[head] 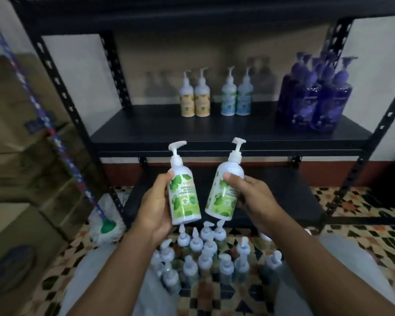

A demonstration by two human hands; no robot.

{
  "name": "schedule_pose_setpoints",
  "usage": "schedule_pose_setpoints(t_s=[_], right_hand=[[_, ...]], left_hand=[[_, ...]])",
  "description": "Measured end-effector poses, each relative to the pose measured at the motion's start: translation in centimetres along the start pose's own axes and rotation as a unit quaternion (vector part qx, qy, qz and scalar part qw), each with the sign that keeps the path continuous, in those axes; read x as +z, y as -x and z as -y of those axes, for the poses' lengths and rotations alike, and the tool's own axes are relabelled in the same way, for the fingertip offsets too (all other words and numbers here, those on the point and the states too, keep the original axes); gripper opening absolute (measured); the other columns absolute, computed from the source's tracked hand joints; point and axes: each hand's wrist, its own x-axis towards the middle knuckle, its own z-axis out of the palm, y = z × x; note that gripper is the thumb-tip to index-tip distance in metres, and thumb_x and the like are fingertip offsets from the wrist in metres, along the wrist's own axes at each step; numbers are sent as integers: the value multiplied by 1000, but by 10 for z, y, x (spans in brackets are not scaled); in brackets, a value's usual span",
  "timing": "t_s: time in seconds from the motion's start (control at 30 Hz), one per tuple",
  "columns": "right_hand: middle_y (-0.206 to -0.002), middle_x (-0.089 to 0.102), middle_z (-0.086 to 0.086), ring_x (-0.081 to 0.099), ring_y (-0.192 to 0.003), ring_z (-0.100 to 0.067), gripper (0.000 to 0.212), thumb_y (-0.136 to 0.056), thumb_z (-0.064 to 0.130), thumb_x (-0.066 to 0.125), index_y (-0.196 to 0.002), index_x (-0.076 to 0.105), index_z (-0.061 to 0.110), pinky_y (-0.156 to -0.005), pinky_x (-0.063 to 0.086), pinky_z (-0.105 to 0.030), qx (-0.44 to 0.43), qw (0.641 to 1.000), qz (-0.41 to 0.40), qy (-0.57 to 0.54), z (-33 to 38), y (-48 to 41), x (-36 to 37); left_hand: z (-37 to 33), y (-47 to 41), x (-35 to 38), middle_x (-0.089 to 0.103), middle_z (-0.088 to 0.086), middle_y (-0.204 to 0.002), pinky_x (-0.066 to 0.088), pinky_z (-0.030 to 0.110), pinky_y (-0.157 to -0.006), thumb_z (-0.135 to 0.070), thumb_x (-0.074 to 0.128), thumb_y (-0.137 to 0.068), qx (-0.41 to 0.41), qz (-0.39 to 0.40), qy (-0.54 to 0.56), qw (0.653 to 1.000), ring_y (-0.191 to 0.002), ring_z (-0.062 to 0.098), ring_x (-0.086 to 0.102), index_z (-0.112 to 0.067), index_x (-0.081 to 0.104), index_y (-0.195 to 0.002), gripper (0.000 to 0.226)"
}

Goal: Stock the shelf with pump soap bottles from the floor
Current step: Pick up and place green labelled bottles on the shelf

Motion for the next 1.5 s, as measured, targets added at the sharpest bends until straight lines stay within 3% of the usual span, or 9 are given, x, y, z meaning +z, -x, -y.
schedule_pose_setpoints(t_s=[0.1,0.23,0.37,0.5,0.67,0.87,1.03,1.3,1.5], right_hand=[[-106,76,-15,74,-99,-30,46,-84,39,75,-113,71,4,-89,60,-48,24,999,16,-24,-11,-2,18],[-116,73,-16,71,-106,-33,67,-73,54,75,-121,65,9,-92,58,-54,45,997,34,-55,-21,-6,31],[-116,71,-17,73,-101,-34,63,-84,61,64,-127,59,15,-88,59,-53,58,995,55,-65,-26,-10,36],[-119,68,-18,70,-99,-31,42,-92,35,70,-126,57,15,-79,59,-45,73,995,58,-46,-28,-9,34],[-118,69,-8,71,-104,-26,60,-81,14,77,-133,50,27,-90,59,-48,15,996,52,70,-28,-6,33],[-114,72,0,73,-100,-18,60,-83,15,79,-134,50,26,-91,59,-46,-31,994,33,95,-16,-14,43],[-109,75,-1,74,-97,-16,54,-82,13,80,-130,56,23,-91,60,-42,-72,991,39,102,19,-49,63],[-108,73,-3,73,-91,-12,42,-86,11,77,-121,56,18,-73,60,-23,-167,978,42,113,74,-152,130],[-111,68,4,68,-94,-3,42,-87,15,77,-116,48,27,-75,56,-18,-202,961,38,186,73,-216,151]], left_hand=[[-2,3,-14,68,10,-87,58,35,-61,-39,57,-95,-15,-20,41,999,-71,21,68,-10,69,-110,35],[-2,6,-25,74,15,-105,61,44,-70,-44,49,-100,-35,-3,81,996,-88,35,72,-4,70,-116,49],[-2,8,-30,72,13,-111,57,39,-59,-48,47,-99,-56,36,99,993,-74,31,71,-4,70,-116,52],[-2,7,-26,66,13,-96,57,36,-61,-32,60,-92,-33,52,76,995,-71,26,69,-9,60,-125,40],[4,5,-25,72,16,-106,61,46,-76,-17,71,-83,54,37,16,998,-90,33,74,-18,60,-129,48],[-9,-3,-23,74,14,-115,58,45,-77,-23,60,-96,63,14,-5,998,-92,28,75,-8,62,-127,35],[-57,-39,-18,72,11,-102,60,42,-73,-18,68,-91,132,14,-30,991,-89,25,73,-14,63,-123,32],[-111,-107,-28,74,9,-113,62,48,-79,-32,66,-95,165,1,35,986,-99,31,75,-24,63,-123,30],[-126,-141,-40,73,4,-110,58,36,-62,-35,63,-95,163,-27,71,984,-81,23,74,-20,59,-130,38]])
